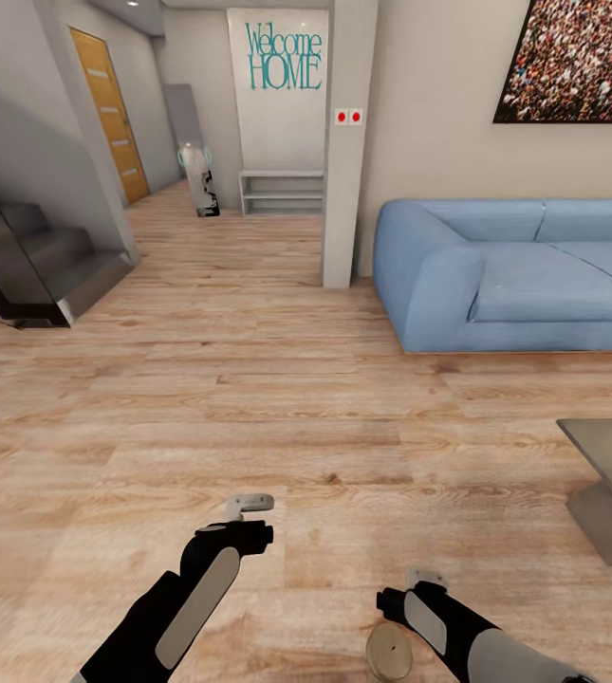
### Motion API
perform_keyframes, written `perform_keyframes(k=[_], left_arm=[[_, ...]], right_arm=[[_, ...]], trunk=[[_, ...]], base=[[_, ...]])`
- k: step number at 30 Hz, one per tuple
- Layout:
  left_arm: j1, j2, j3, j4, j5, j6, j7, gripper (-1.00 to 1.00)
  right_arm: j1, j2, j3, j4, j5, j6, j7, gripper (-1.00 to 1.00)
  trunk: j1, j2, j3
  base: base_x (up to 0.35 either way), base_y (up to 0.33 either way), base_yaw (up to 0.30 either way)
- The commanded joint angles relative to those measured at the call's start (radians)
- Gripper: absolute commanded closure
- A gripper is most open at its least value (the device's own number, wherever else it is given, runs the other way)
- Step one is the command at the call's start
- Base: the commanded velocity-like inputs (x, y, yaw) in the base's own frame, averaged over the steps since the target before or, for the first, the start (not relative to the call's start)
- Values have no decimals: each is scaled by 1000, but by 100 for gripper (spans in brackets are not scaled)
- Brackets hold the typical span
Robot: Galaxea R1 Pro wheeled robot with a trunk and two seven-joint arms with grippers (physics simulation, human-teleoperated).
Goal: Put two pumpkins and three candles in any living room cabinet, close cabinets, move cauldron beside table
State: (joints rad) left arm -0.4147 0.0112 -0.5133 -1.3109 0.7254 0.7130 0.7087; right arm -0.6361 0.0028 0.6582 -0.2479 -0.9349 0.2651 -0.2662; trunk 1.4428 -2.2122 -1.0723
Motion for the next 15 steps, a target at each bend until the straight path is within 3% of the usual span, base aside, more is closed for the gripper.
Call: perform_keyframes(k=[1,12,15], left_arm=[[-1,1,-3,-1,10,0,10,-100],[0,-3,-1,-5,10,-1,10,-100],[0,-5,1,-24,9,-1,12,-100]], right_arm=[[-1,0,6,-2,-5,0,-7,-100],[-1,2,40,-1,8,-37,-7,-100],[-1,1,41,-1,9,-38,-5,-100]], trunk=[[0,0,-1],[0,0,-1],[11,-21,-10]], base=[[0,0,0],[0,0,0],[0,0,0]])
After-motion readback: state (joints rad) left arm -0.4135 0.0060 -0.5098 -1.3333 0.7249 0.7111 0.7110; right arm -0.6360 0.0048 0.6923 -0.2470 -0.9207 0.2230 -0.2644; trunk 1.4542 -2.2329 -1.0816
